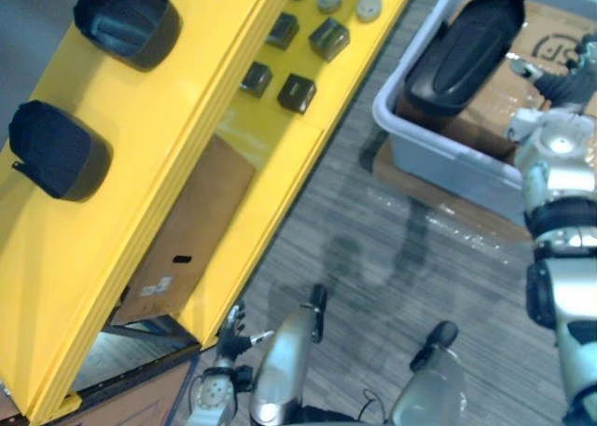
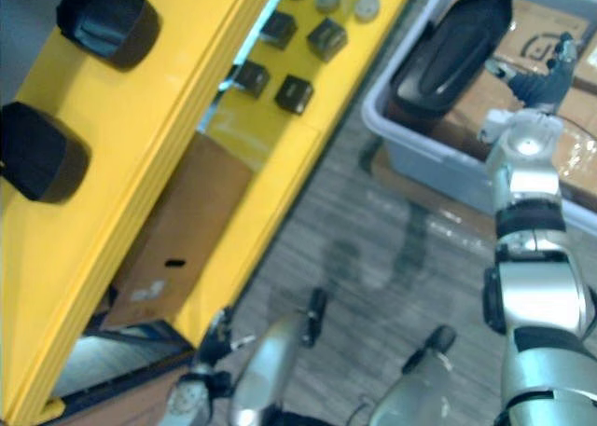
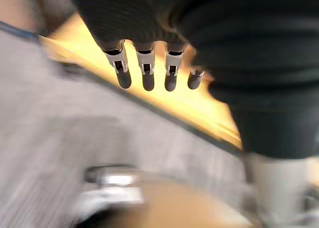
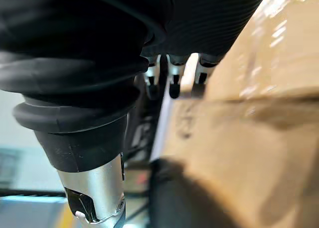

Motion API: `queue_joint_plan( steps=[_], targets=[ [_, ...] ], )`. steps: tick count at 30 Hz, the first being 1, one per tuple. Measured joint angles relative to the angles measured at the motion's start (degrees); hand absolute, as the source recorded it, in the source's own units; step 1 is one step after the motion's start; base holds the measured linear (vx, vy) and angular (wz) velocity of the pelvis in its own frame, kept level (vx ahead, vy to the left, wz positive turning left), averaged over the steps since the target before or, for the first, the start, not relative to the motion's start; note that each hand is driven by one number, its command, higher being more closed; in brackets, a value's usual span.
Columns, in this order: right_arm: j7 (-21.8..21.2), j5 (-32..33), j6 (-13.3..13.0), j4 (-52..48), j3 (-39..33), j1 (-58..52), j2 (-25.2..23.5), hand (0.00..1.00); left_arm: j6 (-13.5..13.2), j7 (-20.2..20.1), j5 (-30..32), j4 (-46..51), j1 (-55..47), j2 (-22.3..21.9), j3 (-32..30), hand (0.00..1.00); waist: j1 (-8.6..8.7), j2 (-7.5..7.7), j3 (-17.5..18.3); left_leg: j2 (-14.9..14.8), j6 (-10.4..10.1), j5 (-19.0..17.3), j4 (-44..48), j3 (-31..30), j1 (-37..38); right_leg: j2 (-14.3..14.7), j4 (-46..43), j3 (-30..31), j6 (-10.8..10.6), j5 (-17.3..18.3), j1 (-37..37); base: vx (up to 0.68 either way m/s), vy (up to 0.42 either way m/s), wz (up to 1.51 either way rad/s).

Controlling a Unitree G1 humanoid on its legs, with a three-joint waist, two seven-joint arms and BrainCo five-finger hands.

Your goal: Walk over and take plastic housings, then place them on the shelf

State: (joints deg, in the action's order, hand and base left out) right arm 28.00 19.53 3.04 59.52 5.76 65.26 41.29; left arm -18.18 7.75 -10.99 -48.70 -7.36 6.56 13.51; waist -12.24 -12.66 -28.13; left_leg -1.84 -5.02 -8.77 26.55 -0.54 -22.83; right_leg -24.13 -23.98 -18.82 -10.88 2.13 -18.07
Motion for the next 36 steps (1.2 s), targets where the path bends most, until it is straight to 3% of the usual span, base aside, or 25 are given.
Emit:
queue_joint_plan(
  steps=[3, 8, 24, 28, 36],
  targets=[
    [4.69, -0.12, 1.67, 2.2, 0.02, 2.58, 1.7, 0.0, 0.83, -0.05, -0.49, -2.11, -0.17, 0.19, 1.36, 0.0, -0.94, -0.06, 0.04, 0.56, 0.01, 0.01, 0.49, -0.34, -1.01, -0.78, -1.04, -0.29, 0.1, 0.37, -0.94, -0.01, 0.013, 0.1],
    [7.12, -0.19, 2.78, 4.52, 1.09, 5.92, 3.18, 0.0, 1.09, -1.14, -2.84, -2.62, -0.11, 0.3, 2.72, 0.0, -2.44, -0.59, 0.4, 0.95, 0.03, -0.01, 1.97, -0.85, -3.07, -1.23, -1.69, -0.7, 0.07, 0.48, -2.07, -0.04, 0.03, 0.07],
    [5.77, -0.57, 4.63, 7.39, 6.99, 7.58, 8.72, 0.0, 1.85, -5.43, -7.22, -6.64, 0.13, -1.46, 7.03, 0.0, -6.45, -4.24, 3.05, 1.92, 0.73, -0.41, 4.39, -2.42, -7.41, -2.21, -2.11, -2.72, -0.22, 0.68, -3.81, -0.01, 0.024, 0.06],
    [5.34, -0.56, 5.05, 8.89, 8.05, 7.57, 8.92, 0.0, 2.05, -6.22, -9.29, -6.97, 0.35, -2.12, 8.04, 0.0, -8.26, -5.14, 3.72, 1.6, 0.95, -1.34, 6.18, -2.8, -8.89, -1.79, -1.39, -3.18, -0.29, 0.62, -4.08, -0.02, 0.05, 0.02],
    [3.98, 0.44, 10.07, 9.01, 11.52, 7.17, 10.52, 0.0, 1.92, -6.26, -10.77, -8.29, 0.71, -2.84, 9.87, 0.0, -11.45, -5.63, 4.09, 1.57, 0.99, -1.33, 6.13, -2.88, -10.56, -1.57, -0.12, -3.97, -0.61, 0.1, -4.83, 0.02, 0.018, 0.01]
  ],
)
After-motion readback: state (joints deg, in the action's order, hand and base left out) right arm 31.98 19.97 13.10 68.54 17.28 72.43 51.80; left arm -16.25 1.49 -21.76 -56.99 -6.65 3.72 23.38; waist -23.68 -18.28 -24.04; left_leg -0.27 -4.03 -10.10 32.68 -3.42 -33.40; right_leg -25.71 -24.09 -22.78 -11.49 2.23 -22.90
